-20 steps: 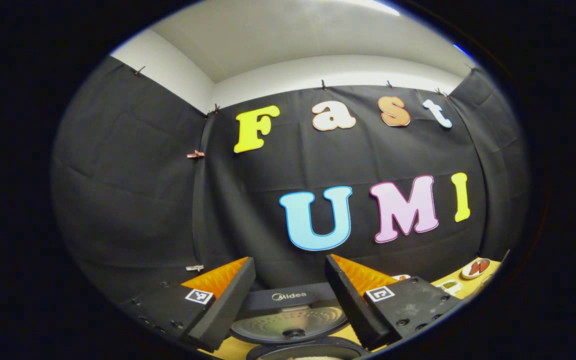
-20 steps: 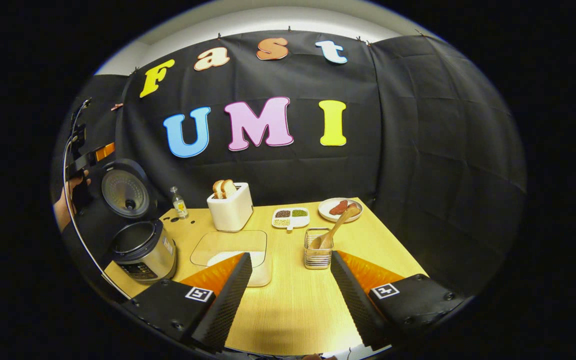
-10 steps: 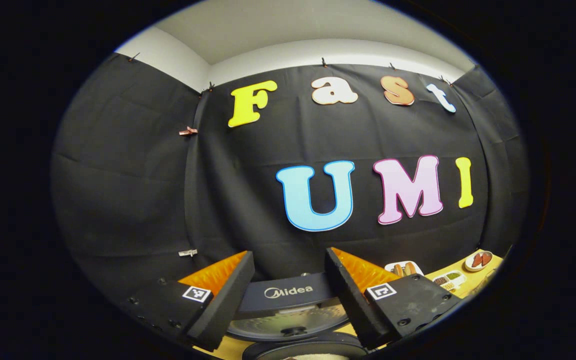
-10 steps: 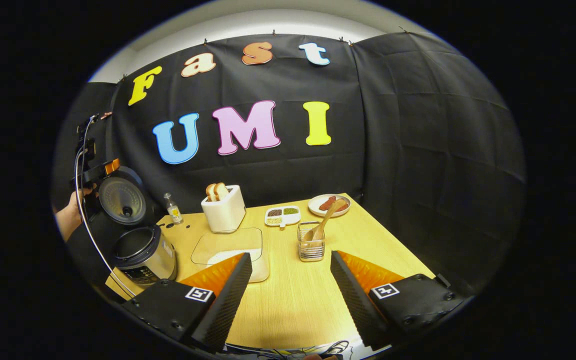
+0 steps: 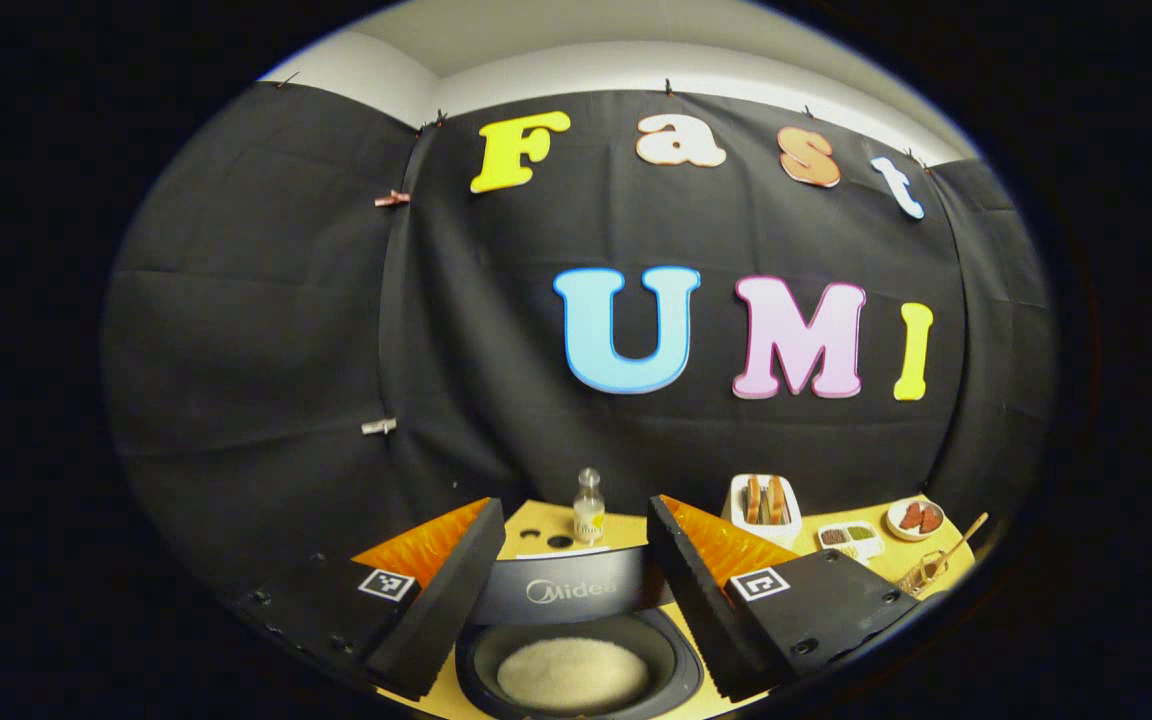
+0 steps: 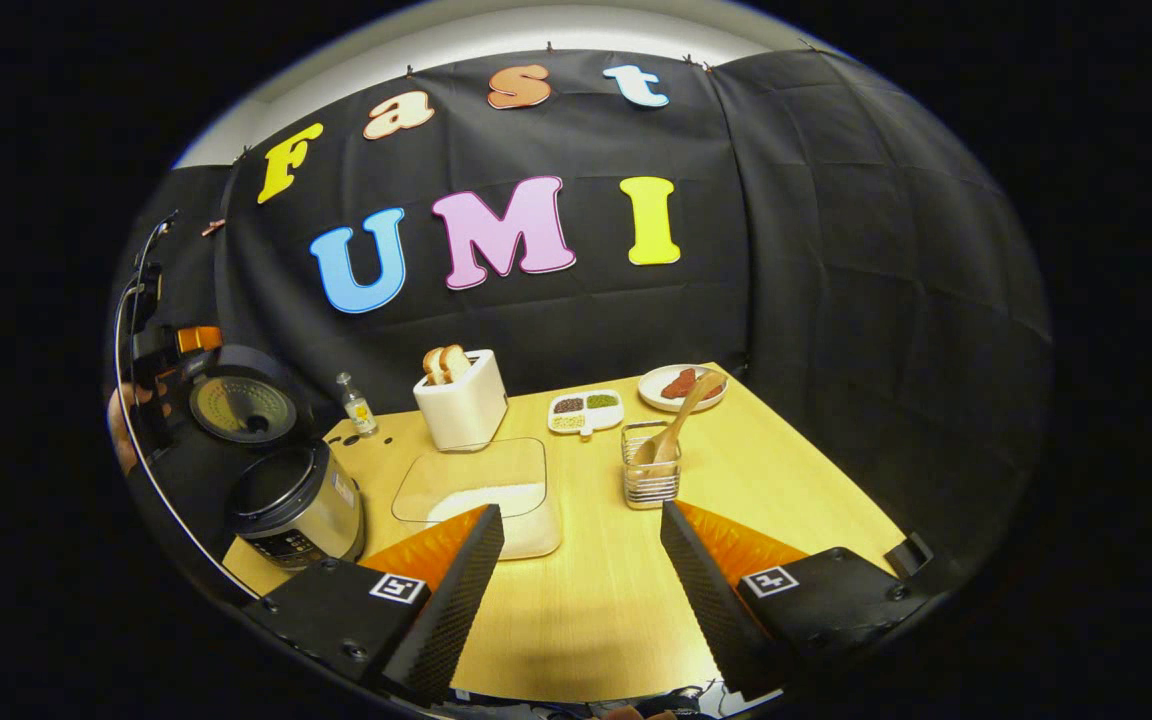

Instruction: Close the left gripper, press the button to open the rice cooker; take a wooden spoon from the chopstick holder with the right hand, scoop a spoonful of rice and pour it into the rice cooker, then put the wooden spoon back into the chopstick holder.

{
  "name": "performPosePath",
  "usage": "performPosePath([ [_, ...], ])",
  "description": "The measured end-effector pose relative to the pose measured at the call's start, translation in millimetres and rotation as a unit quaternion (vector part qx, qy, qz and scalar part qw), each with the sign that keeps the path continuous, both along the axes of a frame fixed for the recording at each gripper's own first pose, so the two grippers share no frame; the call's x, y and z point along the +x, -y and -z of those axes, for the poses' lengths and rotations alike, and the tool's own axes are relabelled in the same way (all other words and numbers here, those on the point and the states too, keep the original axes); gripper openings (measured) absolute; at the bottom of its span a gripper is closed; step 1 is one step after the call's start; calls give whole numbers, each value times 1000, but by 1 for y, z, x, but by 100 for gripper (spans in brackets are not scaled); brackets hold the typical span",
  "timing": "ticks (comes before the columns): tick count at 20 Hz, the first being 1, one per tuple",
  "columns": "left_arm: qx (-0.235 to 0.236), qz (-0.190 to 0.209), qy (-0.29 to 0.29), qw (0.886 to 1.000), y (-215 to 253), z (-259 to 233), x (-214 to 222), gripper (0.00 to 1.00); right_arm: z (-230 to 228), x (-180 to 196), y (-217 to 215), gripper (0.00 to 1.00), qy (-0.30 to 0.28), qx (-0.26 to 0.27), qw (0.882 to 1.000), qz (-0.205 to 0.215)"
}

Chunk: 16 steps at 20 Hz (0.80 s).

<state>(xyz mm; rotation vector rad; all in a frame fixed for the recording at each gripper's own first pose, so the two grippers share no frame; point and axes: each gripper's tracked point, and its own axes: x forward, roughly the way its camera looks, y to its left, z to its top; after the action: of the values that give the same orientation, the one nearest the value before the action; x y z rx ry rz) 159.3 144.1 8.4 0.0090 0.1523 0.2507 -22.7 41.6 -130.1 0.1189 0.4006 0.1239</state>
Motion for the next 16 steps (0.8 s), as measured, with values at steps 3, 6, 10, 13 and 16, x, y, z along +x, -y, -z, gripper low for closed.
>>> performPosePath([
  [3, 0, -10, -37, 999, 14, 35, -31, 99, 8, 4, -16, 98, -2, 9, 1000, -21],
  [6, -21, -14, -69, 997, 24, 75, -49, 98, 19, 4, -29, 99, -18, 15, 999, -40],
  [10, -34, -19, -103, 994, 29, 123, -64, 100, 23, 3, -35, 99, -25, 12, 998, -57],
  [13, -36, -20, -118, 992, 28, 146, -68, 100, 29, 0, -34, 99, -34, 7, 998, -60],
  [16, -28, -19, -117, 993, 30, 162, -70, 100, 33, -4, -32, 99, -40, -4, 997, -63],
])
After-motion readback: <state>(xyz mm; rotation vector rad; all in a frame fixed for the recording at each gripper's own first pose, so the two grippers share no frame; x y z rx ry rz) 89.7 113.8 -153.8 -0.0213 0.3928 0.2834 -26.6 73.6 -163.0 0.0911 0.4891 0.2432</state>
